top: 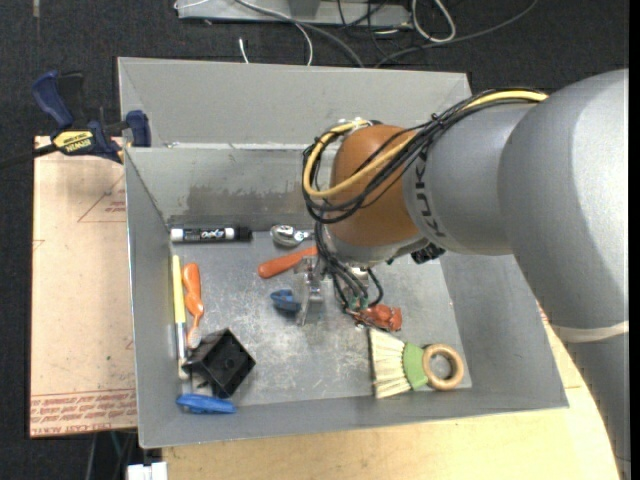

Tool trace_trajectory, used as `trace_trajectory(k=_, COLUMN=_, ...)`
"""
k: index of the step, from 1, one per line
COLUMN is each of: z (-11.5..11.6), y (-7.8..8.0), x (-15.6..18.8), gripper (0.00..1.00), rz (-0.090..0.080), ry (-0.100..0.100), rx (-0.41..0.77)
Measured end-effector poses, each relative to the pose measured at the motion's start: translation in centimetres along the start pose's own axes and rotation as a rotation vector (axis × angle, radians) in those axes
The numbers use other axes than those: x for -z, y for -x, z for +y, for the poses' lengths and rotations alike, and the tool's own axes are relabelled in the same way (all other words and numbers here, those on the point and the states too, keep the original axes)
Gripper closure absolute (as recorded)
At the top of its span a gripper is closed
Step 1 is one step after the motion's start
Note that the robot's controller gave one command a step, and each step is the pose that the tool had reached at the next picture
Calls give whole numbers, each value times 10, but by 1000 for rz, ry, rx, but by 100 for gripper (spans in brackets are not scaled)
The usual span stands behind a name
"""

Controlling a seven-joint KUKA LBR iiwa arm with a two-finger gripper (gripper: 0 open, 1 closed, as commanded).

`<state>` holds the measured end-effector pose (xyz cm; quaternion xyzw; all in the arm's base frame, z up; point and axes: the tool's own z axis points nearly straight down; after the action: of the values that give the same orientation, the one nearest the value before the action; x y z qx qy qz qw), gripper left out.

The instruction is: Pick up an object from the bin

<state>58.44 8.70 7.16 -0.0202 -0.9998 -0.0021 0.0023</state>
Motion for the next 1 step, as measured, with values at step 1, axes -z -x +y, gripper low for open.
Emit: trace_trajectory(k=1, z=0, y=-1, x=26, gripper=100, rz=3, ry=0, rx=-1)
